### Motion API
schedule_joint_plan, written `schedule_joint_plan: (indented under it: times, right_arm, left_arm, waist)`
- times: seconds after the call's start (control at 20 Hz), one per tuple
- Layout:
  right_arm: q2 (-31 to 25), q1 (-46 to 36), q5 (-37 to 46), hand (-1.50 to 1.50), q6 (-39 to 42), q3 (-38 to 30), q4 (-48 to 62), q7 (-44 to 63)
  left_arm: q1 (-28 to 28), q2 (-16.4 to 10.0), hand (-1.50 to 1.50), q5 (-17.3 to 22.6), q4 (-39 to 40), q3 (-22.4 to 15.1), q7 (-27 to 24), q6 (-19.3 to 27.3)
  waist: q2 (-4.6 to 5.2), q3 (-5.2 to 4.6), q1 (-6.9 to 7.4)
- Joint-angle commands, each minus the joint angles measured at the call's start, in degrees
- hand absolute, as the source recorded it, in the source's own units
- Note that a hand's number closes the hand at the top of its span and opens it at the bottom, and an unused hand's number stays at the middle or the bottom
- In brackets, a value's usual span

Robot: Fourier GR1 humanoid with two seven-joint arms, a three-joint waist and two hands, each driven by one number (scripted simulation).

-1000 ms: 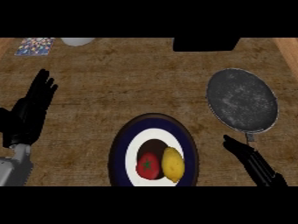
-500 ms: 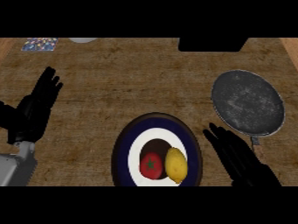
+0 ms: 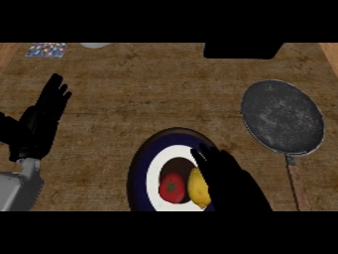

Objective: Pick the tomato from the plate and place it in the pan

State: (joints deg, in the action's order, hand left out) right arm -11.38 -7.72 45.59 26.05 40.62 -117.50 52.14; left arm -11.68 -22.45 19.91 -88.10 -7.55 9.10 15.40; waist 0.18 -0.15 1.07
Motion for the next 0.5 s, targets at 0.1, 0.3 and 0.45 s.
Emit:
schedule_joint_plan:
  times: [0.1, 0.3, 0.45]
  right_arm:
    - [10.1, -4.8, -0.4, -1.5, 9.7, 4.1, 5.4, 10.5]
    - [9.5, -3.8, 3.1, -1.5, 13.7, 8.7, 5.4, 13.6]
    - [10.8, -7.6, 4.9, -1.5, 16.5, 5.9, 8.3, 13.8]
  left_arm:
    - [2.0, -0.1, 0.0, -0.9, -0.7, 0.8, 0.4, -1.2]
    - [0.1, 1.5, 0.0, -0.5, 3.3, 1.8, -1.5, -1.5]
    - [1.3, 0.0, 0.0, -0.3, 0.2, 2.8, -0.9, -1.9]
  waist:
    - [-0.23, 0.11, -0.7]
    - [-0.27, 0.02, -1.29]
    - [-0.3, 0.04, -0.79]
